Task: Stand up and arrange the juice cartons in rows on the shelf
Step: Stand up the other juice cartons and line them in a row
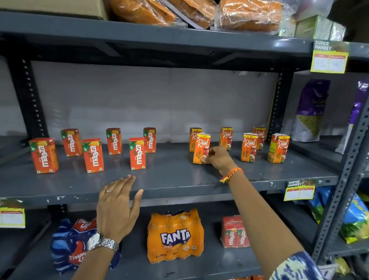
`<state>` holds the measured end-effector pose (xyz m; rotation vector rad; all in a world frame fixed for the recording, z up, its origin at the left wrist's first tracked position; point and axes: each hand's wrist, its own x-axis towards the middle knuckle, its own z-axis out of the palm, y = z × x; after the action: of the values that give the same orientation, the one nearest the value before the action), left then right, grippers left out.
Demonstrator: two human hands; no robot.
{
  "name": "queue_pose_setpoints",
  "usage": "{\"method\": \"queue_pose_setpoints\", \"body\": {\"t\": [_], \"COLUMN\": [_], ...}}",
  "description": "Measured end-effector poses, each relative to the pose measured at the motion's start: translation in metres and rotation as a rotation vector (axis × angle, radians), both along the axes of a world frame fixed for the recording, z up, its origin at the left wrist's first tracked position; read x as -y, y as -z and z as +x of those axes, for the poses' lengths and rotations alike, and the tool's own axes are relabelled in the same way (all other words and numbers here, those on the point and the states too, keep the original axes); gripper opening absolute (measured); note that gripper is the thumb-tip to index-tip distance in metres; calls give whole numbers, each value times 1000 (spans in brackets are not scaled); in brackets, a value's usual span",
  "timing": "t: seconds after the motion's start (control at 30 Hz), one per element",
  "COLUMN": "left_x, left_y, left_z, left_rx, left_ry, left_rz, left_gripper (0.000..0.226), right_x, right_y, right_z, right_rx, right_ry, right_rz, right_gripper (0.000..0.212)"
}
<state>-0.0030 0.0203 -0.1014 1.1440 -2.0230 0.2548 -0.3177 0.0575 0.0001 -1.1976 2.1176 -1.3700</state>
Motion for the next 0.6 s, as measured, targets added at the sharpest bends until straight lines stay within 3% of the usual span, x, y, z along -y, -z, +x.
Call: {"method": "queue_pose_setpoints", "body": {"t": [0.3, 0.43, 0.6], "left_x": [-9, -28, -29], "left_y": [-4, -2, 4], "left_z": [-12, -42, -53], "left_rx": [2, 61, 4], "left_ry": [-27, 144, 165], "left_rz": [-30, -56, -23], "left_gripper": [54, 51, 51], "right_x": [0, -3, 4], "right_y": [2, 3, -1], "right_z": [4, 0, -4], "right_rx": [-130, -51, -105], "right_ry": [-8, -33, -112], "right_rz": [41, 4, 31], "right_gripper": [39, 61, 51]}}
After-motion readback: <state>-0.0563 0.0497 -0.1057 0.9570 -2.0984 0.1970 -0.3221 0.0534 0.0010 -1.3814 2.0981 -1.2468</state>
